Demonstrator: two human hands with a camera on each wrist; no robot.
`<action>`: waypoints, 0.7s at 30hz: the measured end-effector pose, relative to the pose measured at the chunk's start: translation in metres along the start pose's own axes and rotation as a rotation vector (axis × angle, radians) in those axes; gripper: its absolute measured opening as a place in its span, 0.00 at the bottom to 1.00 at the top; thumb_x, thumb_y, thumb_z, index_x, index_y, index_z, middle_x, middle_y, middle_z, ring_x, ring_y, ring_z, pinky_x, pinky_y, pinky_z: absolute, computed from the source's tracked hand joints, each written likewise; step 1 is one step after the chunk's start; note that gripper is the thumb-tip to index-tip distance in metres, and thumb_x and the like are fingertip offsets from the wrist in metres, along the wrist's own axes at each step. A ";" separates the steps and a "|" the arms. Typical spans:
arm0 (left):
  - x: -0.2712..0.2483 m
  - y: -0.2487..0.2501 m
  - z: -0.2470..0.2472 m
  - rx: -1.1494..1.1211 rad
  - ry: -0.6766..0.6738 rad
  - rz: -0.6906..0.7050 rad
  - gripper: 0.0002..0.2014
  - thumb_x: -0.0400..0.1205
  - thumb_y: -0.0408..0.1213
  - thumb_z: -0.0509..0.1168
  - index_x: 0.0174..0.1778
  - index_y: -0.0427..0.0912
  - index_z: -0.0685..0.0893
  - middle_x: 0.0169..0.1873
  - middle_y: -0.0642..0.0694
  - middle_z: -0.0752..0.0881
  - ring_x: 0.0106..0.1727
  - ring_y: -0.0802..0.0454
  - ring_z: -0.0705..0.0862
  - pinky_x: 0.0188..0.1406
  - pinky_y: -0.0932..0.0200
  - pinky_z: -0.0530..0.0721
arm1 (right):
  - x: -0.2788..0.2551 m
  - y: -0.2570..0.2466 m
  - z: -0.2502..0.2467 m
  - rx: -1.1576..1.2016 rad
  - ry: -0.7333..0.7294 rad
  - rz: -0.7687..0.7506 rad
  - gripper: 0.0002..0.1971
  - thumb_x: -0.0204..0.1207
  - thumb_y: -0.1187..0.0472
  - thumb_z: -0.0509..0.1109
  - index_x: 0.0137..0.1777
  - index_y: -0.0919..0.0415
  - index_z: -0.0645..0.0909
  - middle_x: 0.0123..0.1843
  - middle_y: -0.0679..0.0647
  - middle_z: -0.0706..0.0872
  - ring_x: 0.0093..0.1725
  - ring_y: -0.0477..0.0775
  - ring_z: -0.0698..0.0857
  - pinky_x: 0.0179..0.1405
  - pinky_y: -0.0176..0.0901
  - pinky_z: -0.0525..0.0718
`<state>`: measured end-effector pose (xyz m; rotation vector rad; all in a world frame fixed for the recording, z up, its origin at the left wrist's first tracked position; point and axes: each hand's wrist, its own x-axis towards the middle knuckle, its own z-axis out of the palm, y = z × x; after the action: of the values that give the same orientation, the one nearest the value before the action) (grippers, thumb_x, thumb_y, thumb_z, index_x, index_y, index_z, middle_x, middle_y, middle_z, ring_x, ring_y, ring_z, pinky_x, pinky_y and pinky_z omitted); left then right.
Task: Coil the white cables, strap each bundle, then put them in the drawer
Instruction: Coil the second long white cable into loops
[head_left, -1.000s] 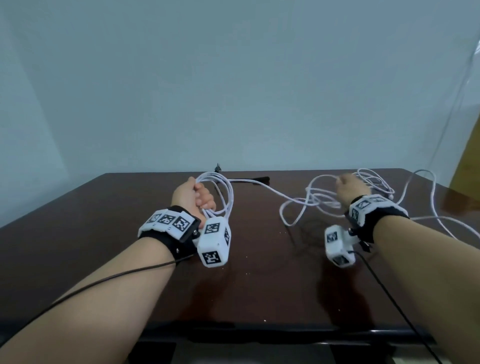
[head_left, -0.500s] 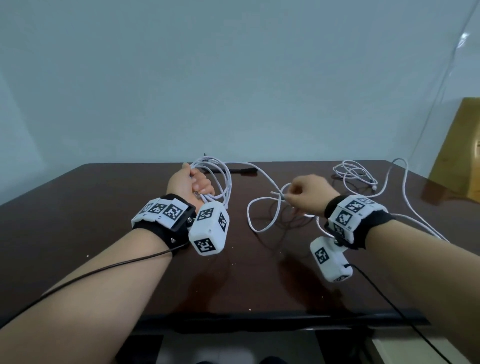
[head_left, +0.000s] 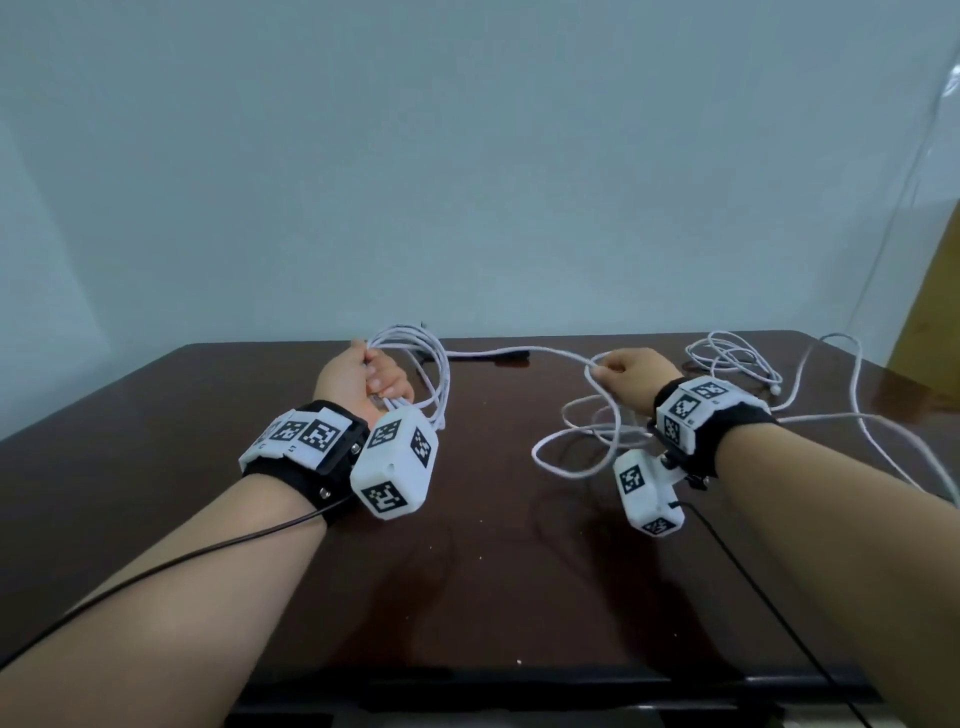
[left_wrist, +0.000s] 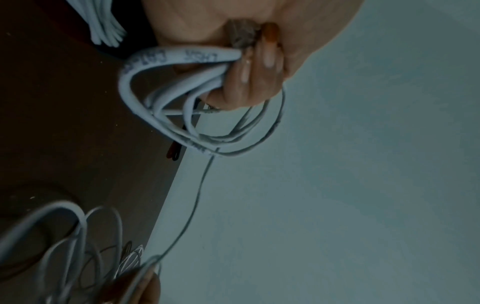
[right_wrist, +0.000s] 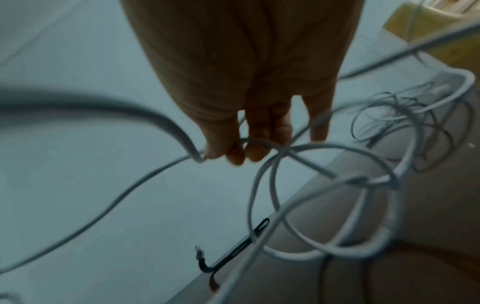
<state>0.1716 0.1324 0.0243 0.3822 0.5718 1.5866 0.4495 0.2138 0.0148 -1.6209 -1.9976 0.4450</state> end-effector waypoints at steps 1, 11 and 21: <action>0.002 0.000 -0.002 -0.007 -0.003 -0.004 0.23 0.89 0.52 0.46 0.28 0.47 0.65 0.11 0.53 0.64 0.09 0.59 0.63 0.09 0.70 0.61 | 0.006 -0.002 -0.006 -0.116 -0.018 0.003 0.17 0.83 0.47 0.59 0.53 0.57 0.84 0.47 0.56 0.87 0.45 0.54 0.85 0.45 0.39 0.80; 0.017 0.005 -0.004 -0.067 -0.032 0.043 0.23 0.89 0.51 0.47 0.28 0.47 0.65 0.11 0.53 0.64 0.09 0.59 0.62 0.10 0.69 0.61 | 0.045 -0.016 -0.020 -0.277 0.122 0.151 0.21 0.84 0.51 0.56 0.68 0.63 0.76 0.60 0.64 0.83 0.55 0.62 0.84 0.52 0.53 0.80; 0.024 -0.010 0.005 0.112 0.100 0.062 0.22 0.88 0.52 0.50 0.30 0.45 0.67 0.11 0.54 0.63 0.09 0.59 0.60 0.09 0.69 0.58 | 0.033 -0.046 -0.012 -0.281 -0.142 0.135 0.15 0.83 0.63 0.60 0.64 0.67 0.80 0.66 0.60 0.82 0.59 0.59 0.82 0.61 0.45 0.78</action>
<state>0.1799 0.1571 0.0209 0.4095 0.7345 1.6447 0.4148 0.2344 0.0566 -1.9533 -2.1398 0.3488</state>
